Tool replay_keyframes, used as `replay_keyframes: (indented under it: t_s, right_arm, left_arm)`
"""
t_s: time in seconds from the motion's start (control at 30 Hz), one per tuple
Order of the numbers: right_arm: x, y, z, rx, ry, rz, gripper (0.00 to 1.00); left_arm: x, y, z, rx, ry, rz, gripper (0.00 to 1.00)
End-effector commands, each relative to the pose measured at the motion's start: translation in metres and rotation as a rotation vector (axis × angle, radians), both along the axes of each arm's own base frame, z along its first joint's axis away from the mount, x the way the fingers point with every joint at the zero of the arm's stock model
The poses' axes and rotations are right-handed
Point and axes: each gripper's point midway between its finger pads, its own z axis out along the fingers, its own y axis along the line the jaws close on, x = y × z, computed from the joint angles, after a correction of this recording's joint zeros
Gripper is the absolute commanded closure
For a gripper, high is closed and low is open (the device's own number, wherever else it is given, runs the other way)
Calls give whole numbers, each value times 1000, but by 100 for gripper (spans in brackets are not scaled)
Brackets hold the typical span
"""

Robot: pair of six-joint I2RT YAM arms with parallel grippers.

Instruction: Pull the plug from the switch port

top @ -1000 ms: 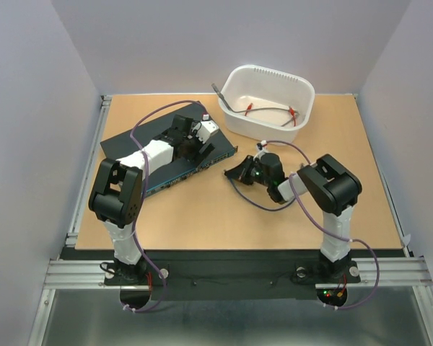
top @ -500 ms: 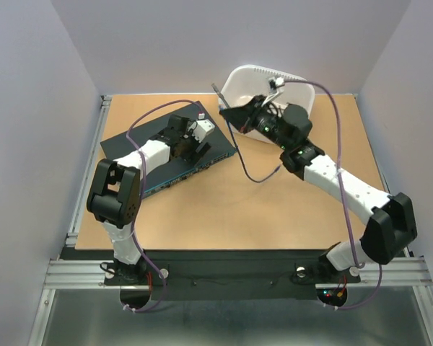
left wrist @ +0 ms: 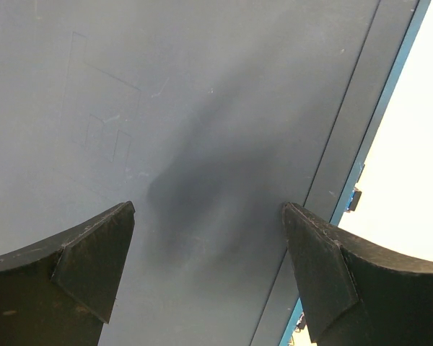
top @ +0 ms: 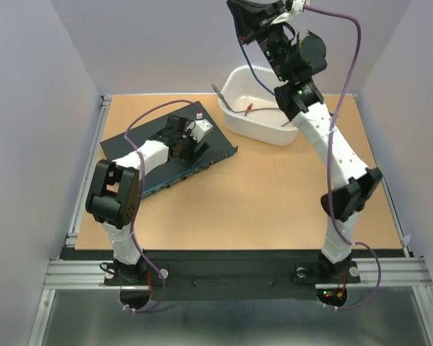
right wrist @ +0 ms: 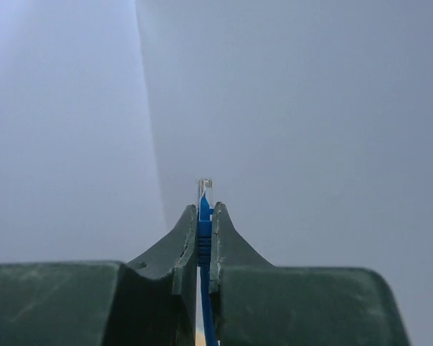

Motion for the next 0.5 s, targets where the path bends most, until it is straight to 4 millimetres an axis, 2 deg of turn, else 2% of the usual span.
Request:
replay_keyframes:
  t_s: [0.0, 0.03, 0.07, 0.1, 0.13, 0.2, 0.23, 0.33, 0.37, 0.47]
  right_arm:
    - [65, -34, 13, -23, -170, -146, 99]
    - [78, -53, 11, 8, -179, -109, 99]
    - [84, -64, 15, 56, -226, -119, 100]
    - [114, -71, -9, 62, -194, -153, 100]
    - [129, -76, -19, 77, -181, -183, 100]
    - [144, -80, -31, 81, -193, -220, 100]
    - [166, -76, -59, 61, -166, -235, 100]
    - [197, -77, -98, 13, -148, -307, 100]
    - [213, -75, -125, -19, -115, -318, 100]
    - [242, -76, -181, -90, -25, -335, 100]
  left_arm:
    - [-7, 9, 9, 8, -5, 11, 5]
    - [-7, 9, 8, 11, -5, 9, 5]
    - [-7, 9, 9, 10, -6, 9, 5]
    - [-8, 9, 8, 11, -5, 9, 5]
    - [-8, 9, 9, 12, -5, 10, 5]
    - [-8, 10, 9, 12, -5, 10, 5]
    - [-9, 10, 9, 14, -6, 10, 5]
    - [-8, 10, 9, 13, -8, 10, 5]
    - [-9, 10, 7, 15, -3, 8, 5]
    - [-8, 10, 6, 15, -5, 5, 5]
